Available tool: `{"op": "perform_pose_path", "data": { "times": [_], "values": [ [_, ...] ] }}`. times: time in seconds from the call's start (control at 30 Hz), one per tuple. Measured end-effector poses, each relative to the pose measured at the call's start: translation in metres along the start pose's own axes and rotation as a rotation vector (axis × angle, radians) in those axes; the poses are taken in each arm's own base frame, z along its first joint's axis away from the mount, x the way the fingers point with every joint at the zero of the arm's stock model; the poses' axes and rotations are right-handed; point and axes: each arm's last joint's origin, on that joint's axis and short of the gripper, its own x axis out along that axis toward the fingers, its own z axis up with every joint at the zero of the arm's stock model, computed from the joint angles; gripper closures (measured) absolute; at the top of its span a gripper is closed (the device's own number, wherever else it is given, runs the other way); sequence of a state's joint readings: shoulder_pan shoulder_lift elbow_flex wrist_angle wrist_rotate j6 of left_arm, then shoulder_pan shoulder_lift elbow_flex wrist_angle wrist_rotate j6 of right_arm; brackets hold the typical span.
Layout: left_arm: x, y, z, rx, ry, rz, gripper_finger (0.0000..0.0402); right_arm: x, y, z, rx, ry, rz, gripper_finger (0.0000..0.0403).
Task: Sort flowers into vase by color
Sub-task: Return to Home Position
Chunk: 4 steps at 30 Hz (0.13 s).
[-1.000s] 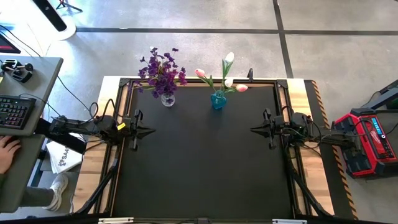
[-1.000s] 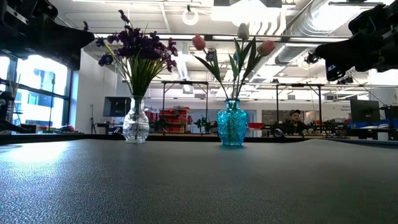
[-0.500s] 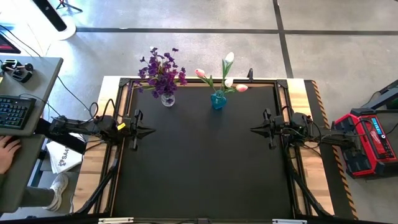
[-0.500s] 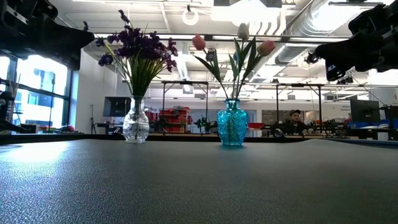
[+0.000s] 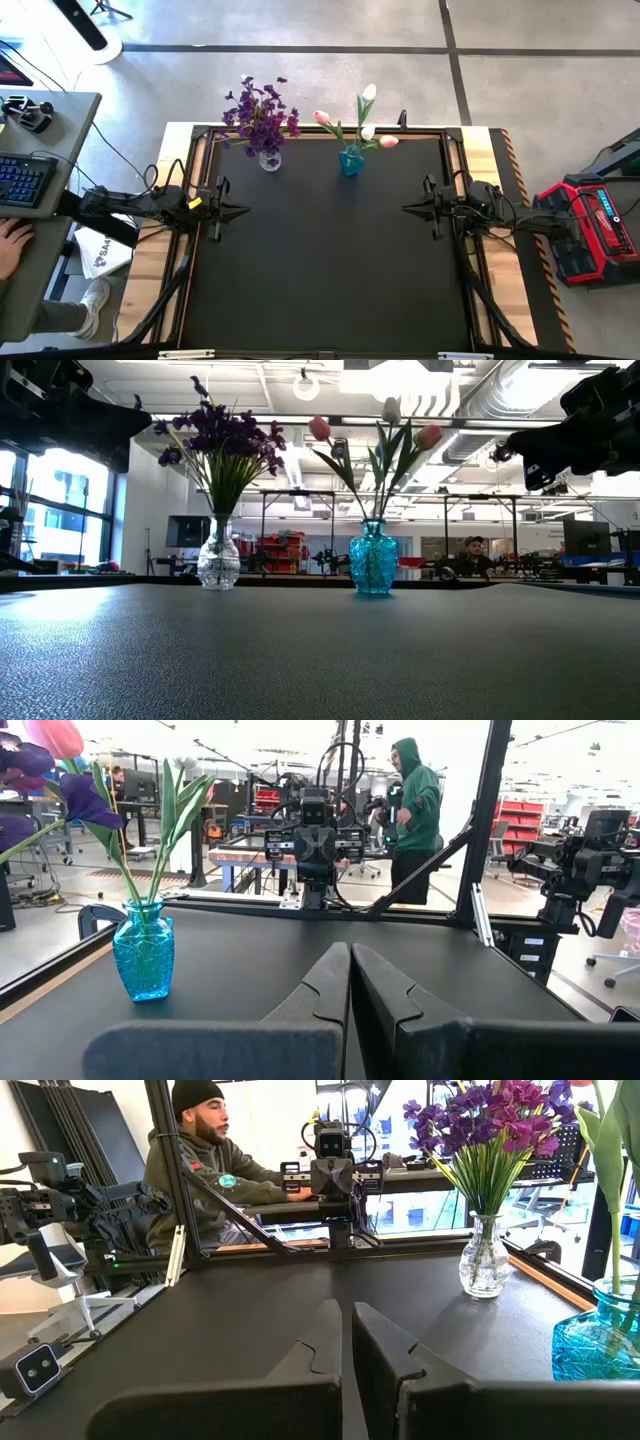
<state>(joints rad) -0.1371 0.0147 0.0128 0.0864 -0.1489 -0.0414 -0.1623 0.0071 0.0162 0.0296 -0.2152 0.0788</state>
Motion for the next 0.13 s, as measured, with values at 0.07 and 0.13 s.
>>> {"op": "perform_pose_path", "data": {
  "times": [0.07,0.13],
  "values": [
    [0.0,0.0,0.0,0.0,0.0,0.0,0.0401,0.0,0.0,-0.0001,0.0,0.0,0.0,0.0402],
    [0.0,0.0,0.0,0.0,0.0,0.0,0.0401,0.0,0.0,0.0,0.0,0.0,0.0,0.0402]
  ]
}}
